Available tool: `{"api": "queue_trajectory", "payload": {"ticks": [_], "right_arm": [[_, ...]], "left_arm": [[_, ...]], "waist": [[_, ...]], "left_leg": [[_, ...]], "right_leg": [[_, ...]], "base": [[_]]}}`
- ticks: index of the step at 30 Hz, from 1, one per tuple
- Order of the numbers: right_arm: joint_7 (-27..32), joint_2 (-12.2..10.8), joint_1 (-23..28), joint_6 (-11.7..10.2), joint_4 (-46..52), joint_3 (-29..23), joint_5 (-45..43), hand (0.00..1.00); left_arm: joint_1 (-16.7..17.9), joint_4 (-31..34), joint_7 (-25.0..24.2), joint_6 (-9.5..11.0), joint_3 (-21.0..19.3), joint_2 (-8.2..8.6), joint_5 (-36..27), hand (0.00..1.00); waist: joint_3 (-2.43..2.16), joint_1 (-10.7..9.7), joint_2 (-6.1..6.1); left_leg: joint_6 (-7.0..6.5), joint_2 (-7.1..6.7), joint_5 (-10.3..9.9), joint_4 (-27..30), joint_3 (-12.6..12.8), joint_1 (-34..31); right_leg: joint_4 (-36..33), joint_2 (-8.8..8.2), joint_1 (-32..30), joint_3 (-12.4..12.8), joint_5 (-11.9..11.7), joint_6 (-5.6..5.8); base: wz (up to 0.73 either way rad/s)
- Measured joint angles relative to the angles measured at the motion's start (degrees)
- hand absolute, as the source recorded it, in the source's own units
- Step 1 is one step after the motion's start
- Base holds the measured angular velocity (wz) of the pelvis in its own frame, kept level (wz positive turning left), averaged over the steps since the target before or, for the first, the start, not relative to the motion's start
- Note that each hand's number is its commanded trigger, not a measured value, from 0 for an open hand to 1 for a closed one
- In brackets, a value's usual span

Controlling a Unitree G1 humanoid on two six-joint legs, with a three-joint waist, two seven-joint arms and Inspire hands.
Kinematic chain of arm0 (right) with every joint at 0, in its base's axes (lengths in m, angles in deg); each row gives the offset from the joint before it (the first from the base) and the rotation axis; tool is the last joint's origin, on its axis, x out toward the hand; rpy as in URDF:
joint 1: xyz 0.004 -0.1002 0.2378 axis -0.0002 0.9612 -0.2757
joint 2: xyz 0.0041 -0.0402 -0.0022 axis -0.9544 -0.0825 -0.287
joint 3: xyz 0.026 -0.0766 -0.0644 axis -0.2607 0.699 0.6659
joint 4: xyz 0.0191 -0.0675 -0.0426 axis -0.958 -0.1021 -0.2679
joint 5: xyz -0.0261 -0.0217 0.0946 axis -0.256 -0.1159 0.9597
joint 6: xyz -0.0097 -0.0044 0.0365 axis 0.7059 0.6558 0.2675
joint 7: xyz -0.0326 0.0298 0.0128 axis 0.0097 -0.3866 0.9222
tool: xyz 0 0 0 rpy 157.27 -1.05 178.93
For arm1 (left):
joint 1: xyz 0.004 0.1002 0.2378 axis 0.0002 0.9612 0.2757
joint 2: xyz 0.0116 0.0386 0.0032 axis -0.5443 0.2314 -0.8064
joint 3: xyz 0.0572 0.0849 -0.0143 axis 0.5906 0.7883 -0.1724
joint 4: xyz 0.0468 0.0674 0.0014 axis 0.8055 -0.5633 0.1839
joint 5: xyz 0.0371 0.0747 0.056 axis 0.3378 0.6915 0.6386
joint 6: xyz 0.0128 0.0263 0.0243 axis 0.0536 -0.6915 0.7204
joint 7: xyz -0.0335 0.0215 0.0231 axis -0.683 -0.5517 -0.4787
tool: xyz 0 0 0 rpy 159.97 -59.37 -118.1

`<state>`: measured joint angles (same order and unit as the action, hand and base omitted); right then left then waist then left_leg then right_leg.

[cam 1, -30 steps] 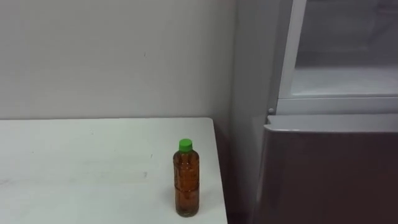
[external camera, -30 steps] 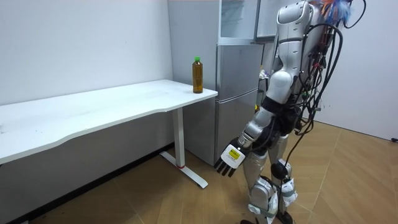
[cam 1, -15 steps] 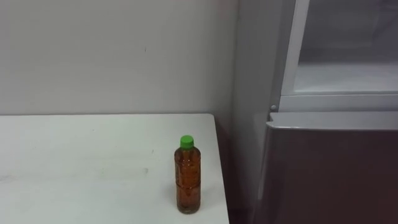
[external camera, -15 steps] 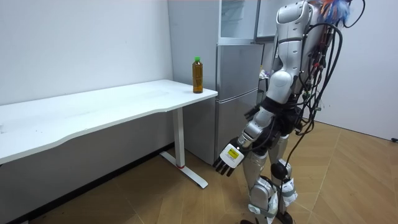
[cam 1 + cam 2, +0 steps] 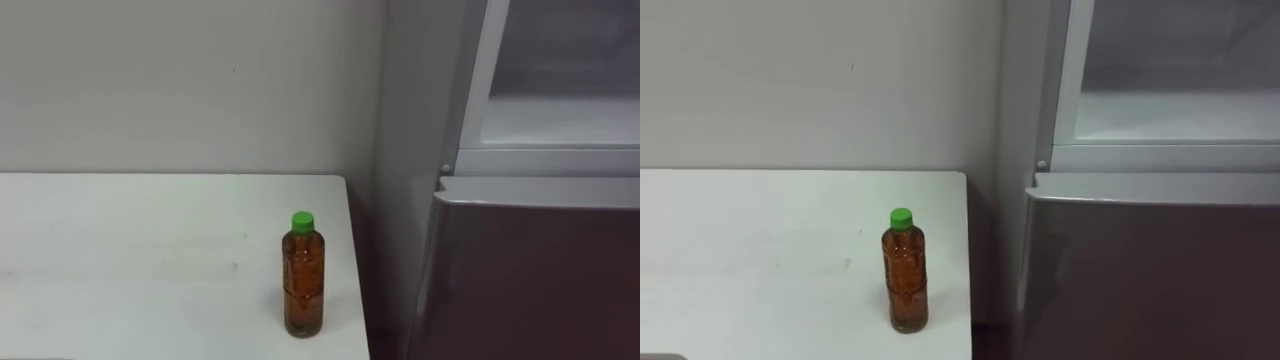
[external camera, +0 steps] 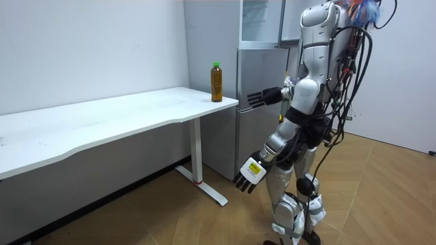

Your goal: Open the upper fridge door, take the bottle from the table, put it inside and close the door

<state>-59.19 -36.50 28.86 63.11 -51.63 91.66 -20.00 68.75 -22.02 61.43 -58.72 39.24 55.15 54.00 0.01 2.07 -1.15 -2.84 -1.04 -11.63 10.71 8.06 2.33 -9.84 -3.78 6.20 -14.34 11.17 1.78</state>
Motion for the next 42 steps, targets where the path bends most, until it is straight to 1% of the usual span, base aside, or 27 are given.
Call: {"api": "queue_trajectory", "payload": {"ticks": [2,3,11,16,17,20,23,24,26,27,30,34,38,42], "right_arm": [[-0.36,0.03,-0.13,0.00,2.68,0.00,0.03,0.00],[-0.51,0.04,-0.13,0.00,3.94,0.00,0.01,0.00],[-0.33,0.07,-0.90,0.05,9.58,0.01,0.62,0.00],[-0.11,0.91,-4.11,0.05,11.99,-0.03,3.43,0.00],[-0.03,0.95,-4.48,0.05,12.08,-0.08,3.43,0.00],[0.04,1.23,-5.29,0.05,14.11,-0.16,3.27,0.00],[0.14,1.65,-6.96,0.05,15.24,-0.20,3.30,0.00],[0.25,2.30,-7.47,0.05,15.73,-0.35,3.30,0.00],[0.68,2.87,-8.08,0.05,16.20,-1.12,3.31,0.00],[0.80,2.87,-8.46,0.05,16.48,-2.00,3.41,0.00],[2.01,3.05,-9.19,0.05,16.70,-3.24,3.57,0.00],[2.62,3.27,-9.37,0.05,16.81,-4.22,3.57,0.00],[3.02,3.37,-9.94,0.05,16.94,-4.53,4.28,0.00],[3.14,3.39,-11.65,0.05,16.94,-4.48,4.80,0.00]], "left_arm": [[0.01,-0.03,0.00,-0.10,-0.01,-0.24,0.00,0.00],[0.06,-0.03,0.00,-0.16,-0.04,-0.38,0.01,0.00],[0.13,0.06,0.01,-0.31,0.21,-1.26,0.03,0.00],[0.19,0.05,0.01,-0.31,0.64,-1.99,0.11,0.00],[0.19,0.05,0.01,-0.31,0.63,-2.03,0.18,0.00],[0.21,0.18,0.01,-0.30,0.40,-2.25,1.65,0.00],[0.27,0.67,0.02,-0.31,0.07,-2.28,2.49,0.00],[0.29,0.65,0.01,-0.32,0.02,-2.29,2.49,0.00],[0.31,0.74,0.01,-0.32,0.02,-2.31,2.49,0.00],[0.30,0.81,0.01,-0.33,-0.01,-2.41,2.49,0.00],[0.30,0.90,0.01,-0.51,-0.08,-2.54,2.49,0.00],[0.29,1.32,0.01,-1.37,-0.09,-2.63,2.49,0.00],[0.30,1.29,0.01,-1.58,-0.10,-2.70,2.49,0.00],[0.30,1.23,0.02,-1.61,-0.03,-2.77,2.49,0.00]], "waist": [[0.03,0.00,0.03],[-0.11,0.03,-0.19],[-0.30,0.18,-0.47],[-0.32,0.24,-0.48],[-0.42,0.24,-0.65],[-0.49,0.39,-0.79],[-0.64,0.50,-1.17],[-0.55,0.57,-1.16],[-0.52,0.83,-1.20],[-0.45,1.07,-1.28],[-0.41,1.32,-1.38],[-0.42,1.34,-1.29],[-0.45,1.44,-1.15],[-0.45,1.45,-1.11]], "left_leg": [[0.00,0.00,0.00,0.03,-0.04,-0.03],[0.00,0.01,0.00,0.04,-0.06,0.00],[0.02,0.02,0.03,0.32,-0.10,-0.17],[0.01,0.05,0.03,0.50,-0.20,-0.16],[0.01,0.05,0.04,0.49,-0.24,-0.17],[0.05,0.05,0.08,0.48,-0.53,-0.31],[0.10,0.06,0.10,0.50,-0.66,-0.35],[0.10,0.06,0.10,0.62,-0.71,-0.24],[0.10,0.08,0.10,0.78,-0.75,-0.10],[0.10,0.12,0.10,0.91,-0.79,-0.15],[0.12,0.20,0.08,0.92,-0.91,-0.24],[0.15,0.26,0.11,1.15,-1.05,-0.68],[0.18,0.25,0.17,1.12,-1.12,-0.63],[0.26,0.21,0.26,1.02,-1.46,-0.57]], "right_leg": [[0.02,0.00,0.10,-0.09,-0.01,-0.02],[0.02,0.01,0.17,-0.14,-0.02,-0.02],[-0.03,0.00,0.14,-0.23,-0.09,-0.12],[-0.01,0.00,0.22,-0.43,-0.20,-0.17],[-0.01,-0.02,0.25,-0.57,-0.20,-0.17],[-0.01,-0.05,0.31,-1.49,-0.21,-0.17],[0.01,-0.02,0.39,-1.68,-0.21,-0.17],[0.04,-0.02,0.58,-1.71,-0.21,-0.17],[0.04,-0.05,0.78,-1.97,-0.21,-0.17],[0.04,-0.04,0.79,-2.18,-0.21,-0.17],[0.04,-0.03,0.89,-2.53,-0.21,-0.18],[0.03,-0.03,0.71,-2.90,-0.26,-0.26],[0.05,-0.02,0.73,-2.91,-0.28,-0.29],[0.08,0.03,0.83,-3.00,-0.29,-0.30]], "base": [[0.00],[0.00],[0.00],[0.00],[0.03],[0.06],[0.04],[0.03],[0.04],[0.03],[0.04],[0.00],[0.00],[0.01]]}}
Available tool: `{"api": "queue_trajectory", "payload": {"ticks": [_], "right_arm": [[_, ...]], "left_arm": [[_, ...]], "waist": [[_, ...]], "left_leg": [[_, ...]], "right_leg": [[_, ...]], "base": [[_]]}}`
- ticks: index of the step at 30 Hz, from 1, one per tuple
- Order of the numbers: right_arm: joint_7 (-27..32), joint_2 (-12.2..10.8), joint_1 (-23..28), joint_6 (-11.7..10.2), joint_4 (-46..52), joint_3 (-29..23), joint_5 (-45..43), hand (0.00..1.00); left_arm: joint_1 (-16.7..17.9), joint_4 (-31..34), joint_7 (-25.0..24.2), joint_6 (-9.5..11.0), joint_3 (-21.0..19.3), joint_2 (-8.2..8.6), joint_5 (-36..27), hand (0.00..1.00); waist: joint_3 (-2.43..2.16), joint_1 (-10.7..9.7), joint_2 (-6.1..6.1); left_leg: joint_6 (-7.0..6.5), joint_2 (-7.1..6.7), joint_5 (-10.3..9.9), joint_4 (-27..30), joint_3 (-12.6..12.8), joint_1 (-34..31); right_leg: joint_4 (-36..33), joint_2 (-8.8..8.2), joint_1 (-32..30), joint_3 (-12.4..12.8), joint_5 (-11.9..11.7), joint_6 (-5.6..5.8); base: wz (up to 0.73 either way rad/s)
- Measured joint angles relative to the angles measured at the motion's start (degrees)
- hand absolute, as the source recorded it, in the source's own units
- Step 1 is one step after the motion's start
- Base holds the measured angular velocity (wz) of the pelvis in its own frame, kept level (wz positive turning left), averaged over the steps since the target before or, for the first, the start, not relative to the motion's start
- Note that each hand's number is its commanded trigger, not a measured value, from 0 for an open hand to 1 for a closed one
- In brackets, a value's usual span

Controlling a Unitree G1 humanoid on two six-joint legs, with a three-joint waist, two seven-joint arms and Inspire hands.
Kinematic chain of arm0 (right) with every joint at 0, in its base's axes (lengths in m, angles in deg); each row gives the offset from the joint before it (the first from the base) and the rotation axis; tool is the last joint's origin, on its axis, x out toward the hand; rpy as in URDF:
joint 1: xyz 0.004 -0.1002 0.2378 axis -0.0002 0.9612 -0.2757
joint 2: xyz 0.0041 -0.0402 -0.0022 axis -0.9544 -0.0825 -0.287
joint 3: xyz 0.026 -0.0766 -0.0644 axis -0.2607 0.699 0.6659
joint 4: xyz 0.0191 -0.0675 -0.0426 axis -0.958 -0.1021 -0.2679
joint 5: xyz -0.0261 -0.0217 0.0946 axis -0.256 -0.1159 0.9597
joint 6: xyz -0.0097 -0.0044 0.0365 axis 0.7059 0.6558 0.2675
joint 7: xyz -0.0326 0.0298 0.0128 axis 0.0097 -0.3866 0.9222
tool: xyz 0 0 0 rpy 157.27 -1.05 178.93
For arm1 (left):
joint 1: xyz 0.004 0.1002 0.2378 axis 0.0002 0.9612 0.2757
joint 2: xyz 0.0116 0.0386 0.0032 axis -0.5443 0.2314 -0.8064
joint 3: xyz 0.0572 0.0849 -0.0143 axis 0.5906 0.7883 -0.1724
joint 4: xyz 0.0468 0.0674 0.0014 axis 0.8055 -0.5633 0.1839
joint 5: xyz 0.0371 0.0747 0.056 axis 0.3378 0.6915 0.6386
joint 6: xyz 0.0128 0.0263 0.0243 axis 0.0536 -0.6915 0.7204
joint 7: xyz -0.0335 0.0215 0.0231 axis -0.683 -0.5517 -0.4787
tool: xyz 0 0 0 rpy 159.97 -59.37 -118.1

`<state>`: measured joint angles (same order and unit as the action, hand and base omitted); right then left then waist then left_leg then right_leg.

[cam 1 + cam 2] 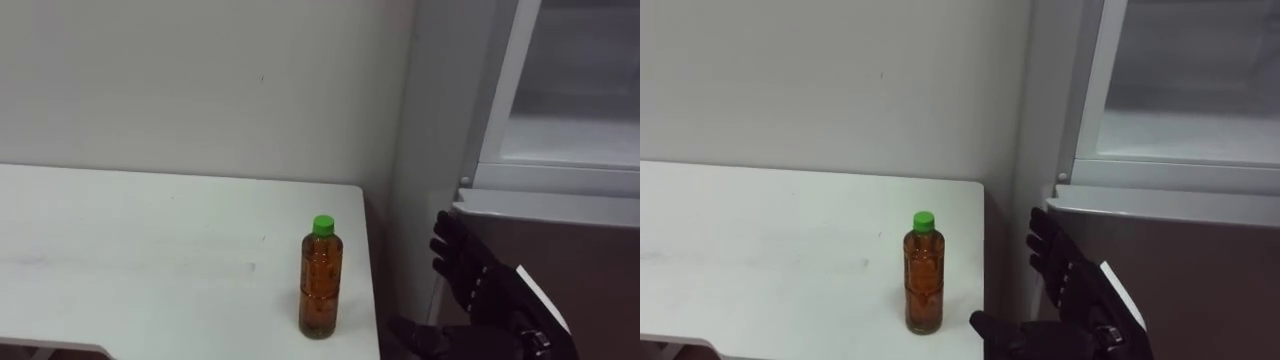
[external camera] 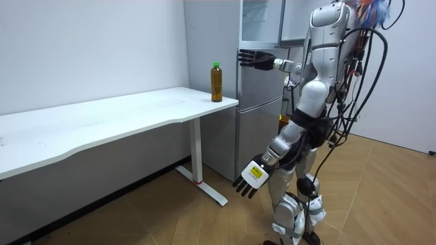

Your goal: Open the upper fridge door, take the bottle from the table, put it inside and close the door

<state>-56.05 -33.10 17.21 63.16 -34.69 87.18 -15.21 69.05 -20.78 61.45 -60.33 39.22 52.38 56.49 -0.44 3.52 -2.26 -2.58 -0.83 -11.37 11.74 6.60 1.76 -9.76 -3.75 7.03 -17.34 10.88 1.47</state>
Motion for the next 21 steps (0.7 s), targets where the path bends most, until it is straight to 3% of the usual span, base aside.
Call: {"api": "queue_trajectory", "payload": {"ticks": [8,13,21], "right_arm": [[1.55,0.10,-1.91,0.01,-2.27,0.32,3.26,0.00],[3.92,1.13,-4.10,0.89,-7.30,2.29,6.54,0.00],[6.98,1.42,-6.26,0.86,-11.69,2.96,6.55,0.00]], "left_arm": [[-0.33,-0.10,0.15,-0.72,0.02,-0.14,0.00,0.00],[-0.28,-0.25,0.77,-2.01,0.02,-1.08,0.90,0.00],[0.54,-1.74,1.31,-3.72,0.46,-1.11,4.41,0.00]], "waist": [[0.24,1.29,-0.10],[0.72,1.81,-0.69],[0.81,2.72,-0.58]], "left_leg": [[0.11,-0.07,0.06,-0.03,-0.71,-0.04],[0.16,-0.76,0.34,0.05,-2.42,-0.77],[0.00,-1.01,0.47,0.54,-4.20,-1.11]], "right_leg": [[0.10,0.13,0.32,-0.59,0.00,-0.01],[0.11,-0.09,0.22,-2.56,0.00,0.00],[0.12,-0.29,0.76,-4.13,0.01,0.01]], "base": [[0.04],[0.15],[0.12]]}}
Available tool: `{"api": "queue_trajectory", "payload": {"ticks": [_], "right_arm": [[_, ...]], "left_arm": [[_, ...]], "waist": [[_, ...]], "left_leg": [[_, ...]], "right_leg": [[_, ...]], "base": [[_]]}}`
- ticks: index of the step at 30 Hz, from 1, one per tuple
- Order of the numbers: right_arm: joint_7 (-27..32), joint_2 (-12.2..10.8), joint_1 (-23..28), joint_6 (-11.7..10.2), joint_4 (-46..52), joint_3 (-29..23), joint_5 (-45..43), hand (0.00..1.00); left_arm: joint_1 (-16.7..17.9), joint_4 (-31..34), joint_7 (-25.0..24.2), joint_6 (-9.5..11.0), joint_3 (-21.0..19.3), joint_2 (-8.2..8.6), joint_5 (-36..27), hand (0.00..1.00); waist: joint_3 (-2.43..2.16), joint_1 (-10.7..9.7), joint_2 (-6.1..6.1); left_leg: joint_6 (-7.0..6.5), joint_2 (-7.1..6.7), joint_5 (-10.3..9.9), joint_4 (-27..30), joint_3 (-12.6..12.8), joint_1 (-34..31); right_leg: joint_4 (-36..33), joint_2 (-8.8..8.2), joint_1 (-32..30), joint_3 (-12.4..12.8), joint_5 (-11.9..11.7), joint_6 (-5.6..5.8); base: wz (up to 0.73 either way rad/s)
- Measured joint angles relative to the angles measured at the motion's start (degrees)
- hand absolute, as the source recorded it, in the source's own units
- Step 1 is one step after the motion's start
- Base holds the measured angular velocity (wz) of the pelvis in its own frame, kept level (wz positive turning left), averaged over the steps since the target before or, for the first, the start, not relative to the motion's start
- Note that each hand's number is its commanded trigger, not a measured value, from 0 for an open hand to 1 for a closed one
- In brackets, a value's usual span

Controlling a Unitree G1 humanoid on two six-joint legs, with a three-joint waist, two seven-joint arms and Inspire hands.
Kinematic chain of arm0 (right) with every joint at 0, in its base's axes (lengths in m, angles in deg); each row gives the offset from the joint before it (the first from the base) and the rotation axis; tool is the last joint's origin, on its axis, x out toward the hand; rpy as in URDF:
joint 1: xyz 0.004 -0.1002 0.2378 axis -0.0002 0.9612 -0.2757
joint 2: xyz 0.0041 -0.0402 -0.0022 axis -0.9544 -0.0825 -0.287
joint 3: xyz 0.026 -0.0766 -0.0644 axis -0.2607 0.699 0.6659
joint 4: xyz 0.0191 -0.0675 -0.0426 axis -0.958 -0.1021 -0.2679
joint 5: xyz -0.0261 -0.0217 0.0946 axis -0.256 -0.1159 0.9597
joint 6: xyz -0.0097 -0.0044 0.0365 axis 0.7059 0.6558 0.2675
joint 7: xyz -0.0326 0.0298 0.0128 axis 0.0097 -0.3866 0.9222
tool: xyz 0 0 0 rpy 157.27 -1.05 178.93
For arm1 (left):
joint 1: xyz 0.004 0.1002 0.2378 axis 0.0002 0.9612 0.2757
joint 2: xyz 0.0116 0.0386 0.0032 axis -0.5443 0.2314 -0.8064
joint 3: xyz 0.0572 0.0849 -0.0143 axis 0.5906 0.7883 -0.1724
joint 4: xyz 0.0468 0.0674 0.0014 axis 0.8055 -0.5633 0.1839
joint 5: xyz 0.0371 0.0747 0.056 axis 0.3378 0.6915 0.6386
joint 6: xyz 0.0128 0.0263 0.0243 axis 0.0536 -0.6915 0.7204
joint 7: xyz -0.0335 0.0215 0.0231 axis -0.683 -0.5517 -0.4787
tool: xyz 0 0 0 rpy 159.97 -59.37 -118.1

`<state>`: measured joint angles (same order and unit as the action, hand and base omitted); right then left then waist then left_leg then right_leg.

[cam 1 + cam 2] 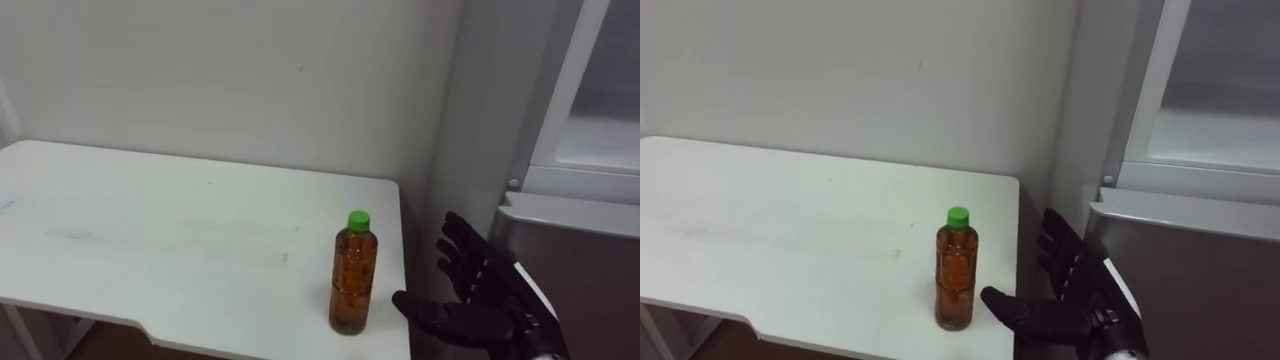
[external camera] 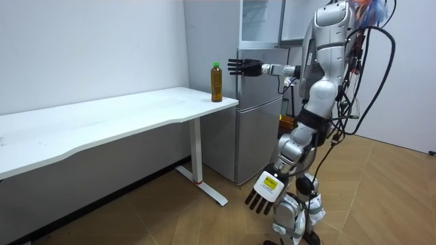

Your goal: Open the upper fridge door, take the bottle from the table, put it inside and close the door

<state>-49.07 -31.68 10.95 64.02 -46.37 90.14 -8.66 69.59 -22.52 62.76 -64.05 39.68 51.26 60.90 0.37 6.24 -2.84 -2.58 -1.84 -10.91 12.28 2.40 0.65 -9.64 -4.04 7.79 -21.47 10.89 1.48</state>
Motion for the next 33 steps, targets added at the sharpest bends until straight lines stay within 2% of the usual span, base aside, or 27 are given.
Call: {"api": "queue_trajectory", "payload": {"ticks": [4,12,14,18,24,26,28,33], "right_arm": [[1.56,0.30,-1.22,0.00,-2.27,1.55,0.48,0.00],[2.54,0.32,-2.31,0.35,-4.97,1.53,0.93,0.00],[3.01,0.34,-3.31,0.38,-6.75,1.66,1.93,0.00],[3.53,0.36,-4.97,0.49,-9.15,2.21,2.77,0.00],[4.45,1.12,-8.24,2.15,-14.50,4.20,3.57,0.00],[4.85,1.48,-9.04,2.42,-16.46,4.19,3.53,0.00],[5.54,1.52,-10.59,2.52,-19.26,4.19,4.23,0.00],[7.20,2.48,-12.87,2.82,-22.38,4.16,6.56,0.00]], "left_arm": [[0.47,0.48,0.60,-1.25,0.61,0.07,3.01,0.00],[2.41,3.38,0.61,-4.60,0.85,0.96,11.80,0.00],[3.02,3.84,0.61,-5.17,1.70,0.94,11.83,0.00],[3.73,5.13,0.61,-6.48,3.43,0.94,12.38,0.00],[4.27,7.63,0.61,-7.75,4.77,0.00,12.33,0.00],[4.18,7.82,0.61,-7.95,5.15,-0.01,12.25,0.00],[4.13,7.80,0.61,-8.00,5.15,-0.05,12.27,0.00],[2.94,7.79,0.61,-8.48,5.22,-0.03,12.20,0.00]], "waist": [[0.16,0.62,0.34],[-0.03,0.86,0.38],[-0.04,1.11,0.40],[-0.35,1.55,0.13],[-0.69,1.51,-0.79],[-0.64,1.63,-0.80],[-0.35,2.06,-0.71],[-0.06,2.04,-0.63]], "left_leg": [[0.01,0.09,0.01,0.06,-0.08,-0.19],[-0.06,0.02,0.31,1.16,-0.64,-1.23],[-0.07,0.03,0.32,1.36,-0.70,-1.27],[-0.15,-0.01,0.79,1.55,-0.71,-2.11],[-0.32,-0.78,1.69,1.59,-2.03,-3.94],[-0.44,-0.90,1.80,1.61,-2.70,-4.07],[-0.48,-1.04,1.82,1.57,-3.08,-4.32],[-0.46,-1.24,1.83,2.47,-4.16,-6.09]], "right_leg": [[-0.01,-0.04,0.11,-0.13,0.03,0.05],[-0.07,-0.17,-0.06,-0.67,0.06,0.08],[-0.11,-0.17,-0.02,-0.69,0.06,0.08],[-0.06,-0.21,-0.77,-0.70,0.01,-0.08],[-0.07,-0.51,-1.90,-1.91,0.09,-0.21],[-0.14,-0.71,-1.81,-2.40,0.09,-0.17],[-0.13,-0.79,-1.92,-2.61,0.10,-0.10],[-0.27,-0.80,-2.74,-4.15,0.13,-0.06]], "base": [[0.01],[0.05],[0.00],[0.03],[0.15],[0.17],[0.06],[0.16]]}}
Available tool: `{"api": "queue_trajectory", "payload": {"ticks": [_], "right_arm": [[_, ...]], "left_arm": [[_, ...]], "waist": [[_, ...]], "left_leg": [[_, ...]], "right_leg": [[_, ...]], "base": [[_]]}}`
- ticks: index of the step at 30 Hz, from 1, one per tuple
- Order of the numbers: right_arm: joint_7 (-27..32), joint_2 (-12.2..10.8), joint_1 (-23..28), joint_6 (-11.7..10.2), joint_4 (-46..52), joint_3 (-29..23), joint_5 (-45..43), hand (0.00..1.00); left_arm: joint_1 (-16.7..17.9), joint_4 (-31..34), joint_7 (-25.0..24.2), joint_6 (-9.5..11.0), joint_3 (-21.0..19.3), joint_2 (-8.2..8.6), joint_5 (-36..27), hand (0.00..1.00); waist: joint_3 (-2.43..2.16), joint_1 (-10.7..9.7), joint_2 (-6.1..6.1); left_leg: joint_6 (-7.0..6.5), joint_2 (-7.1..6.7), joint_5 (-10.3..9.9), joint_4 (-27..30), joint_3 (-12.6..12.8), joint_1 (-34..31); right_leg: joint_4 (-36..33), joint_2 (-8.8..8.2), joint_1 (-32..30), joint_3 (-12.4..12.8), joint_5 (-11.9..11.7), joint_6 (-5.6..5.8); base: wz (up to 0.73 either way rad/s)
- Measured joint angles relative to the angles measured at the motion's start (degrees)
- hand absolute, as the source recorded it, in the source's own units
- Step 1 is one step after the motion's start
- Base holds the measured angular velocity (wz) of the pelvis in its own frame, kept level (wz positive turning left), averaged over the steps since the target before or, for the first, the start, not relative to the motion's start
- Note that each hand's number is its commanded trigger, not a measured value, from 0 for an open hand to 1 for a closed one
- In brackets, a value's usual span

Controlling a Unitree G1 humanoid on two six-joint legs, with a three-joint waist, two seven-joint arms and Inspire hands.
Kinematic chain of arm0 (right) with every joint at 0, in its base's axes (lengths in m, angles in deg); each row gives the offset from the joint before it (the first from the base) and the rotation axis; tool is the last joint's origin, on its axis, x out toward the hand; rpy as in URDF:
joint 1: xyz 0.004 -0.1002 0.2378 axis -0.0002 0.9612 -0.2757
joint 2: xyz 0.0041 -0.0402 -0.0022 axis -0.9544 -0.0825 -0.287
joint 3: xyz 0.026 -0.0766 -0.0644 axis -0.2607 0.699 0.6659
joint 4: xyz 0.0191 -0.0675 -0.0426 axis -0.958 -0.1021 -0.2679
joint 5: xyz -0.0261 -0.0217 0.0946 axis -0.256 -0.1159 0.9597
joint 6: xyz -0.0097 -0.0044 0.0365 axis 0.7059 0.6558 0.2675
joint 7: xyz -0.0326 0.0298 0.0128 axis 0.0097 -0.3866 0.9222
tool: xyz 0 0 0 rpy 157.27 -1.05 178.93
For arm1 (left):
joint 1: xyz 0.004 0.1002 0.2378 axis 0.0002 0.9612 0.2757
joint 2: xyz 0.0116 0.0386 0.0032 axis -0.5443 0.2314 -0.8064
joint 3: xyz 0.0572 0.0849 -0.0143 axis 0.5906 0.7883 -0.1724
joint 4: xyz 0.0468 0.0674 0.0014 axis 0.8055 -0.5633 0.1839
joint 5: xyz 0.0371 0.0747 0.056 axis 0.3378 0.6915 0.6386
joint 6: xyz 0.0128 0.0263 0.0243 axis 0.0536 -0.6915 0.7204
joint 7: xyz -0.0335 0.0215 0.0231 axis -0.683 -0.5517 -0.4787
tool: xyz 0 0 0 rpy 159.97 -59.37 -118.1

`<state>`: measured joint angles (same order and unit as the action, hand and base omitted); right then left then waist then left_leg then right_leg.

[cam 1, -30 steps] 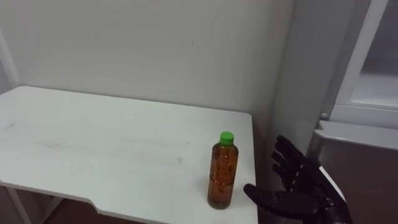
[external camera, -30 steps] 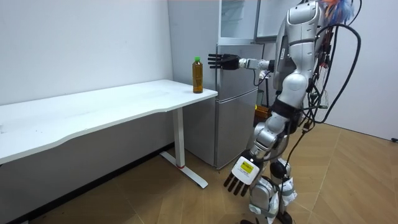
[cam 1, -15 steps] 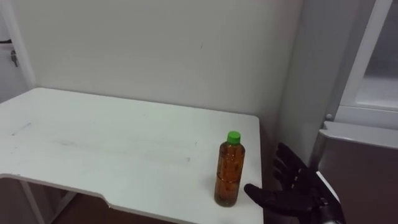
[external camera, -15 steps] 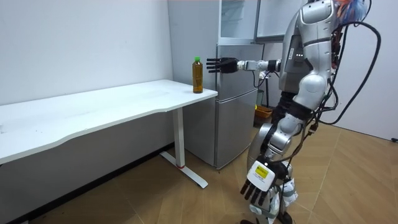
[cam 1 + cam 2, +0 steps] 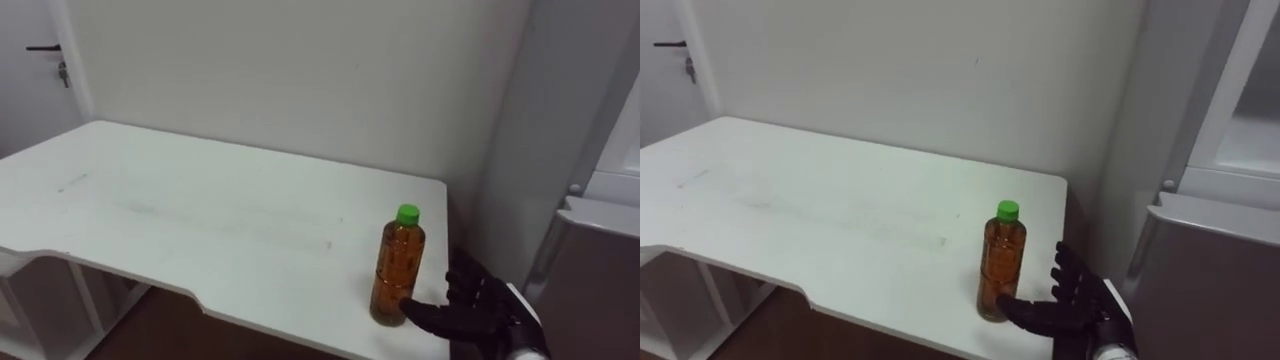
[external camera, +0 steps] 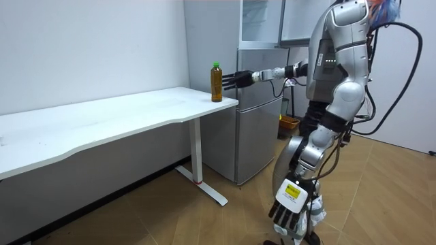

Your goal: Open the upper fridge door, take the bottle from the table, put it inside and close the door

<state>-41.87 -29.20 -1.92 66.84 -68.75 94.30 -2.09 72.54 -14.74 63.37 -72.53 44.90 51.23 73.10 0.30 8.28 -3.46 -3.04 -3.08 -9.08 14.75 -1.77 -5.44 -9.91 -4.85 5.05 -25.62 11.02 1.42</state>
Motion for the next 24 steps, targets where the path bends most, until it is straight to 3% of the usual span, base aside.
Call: {"api": "queue_trajectory", "payload": {"ticks": [19,24], "right_arm": [[2.49,0.02,-1.53,0.07,-3.62,0.19,0.80,0.00],[2.58,0.18,-2.68,0.08,-4.95,0.14,-1.26,0.00]], "left_arm": [[-0.19,0.01,0.00,-1.07,0.59,0.07,-1.12,0.00],[-0.09,0.34,0.00,-1.08,0.57,0.10,-1.09,0.00]], "waist": [[0.28,0.42,0.42],[0.15,1.33,0.45]], "left_leg": [[0.03,-0.60,0.09,0.62,-2.28,-1.46],[0.07,-0.50,0.34,0.77,-2.25,-2.50]], "right_leg": [[0.00,-0.07,-0.48,-1.30,0.04,0.06],[-0.85,-0.17,-2.17,-1.27,0.03,0.03]], "base": [[0.05],[0.00]]}}
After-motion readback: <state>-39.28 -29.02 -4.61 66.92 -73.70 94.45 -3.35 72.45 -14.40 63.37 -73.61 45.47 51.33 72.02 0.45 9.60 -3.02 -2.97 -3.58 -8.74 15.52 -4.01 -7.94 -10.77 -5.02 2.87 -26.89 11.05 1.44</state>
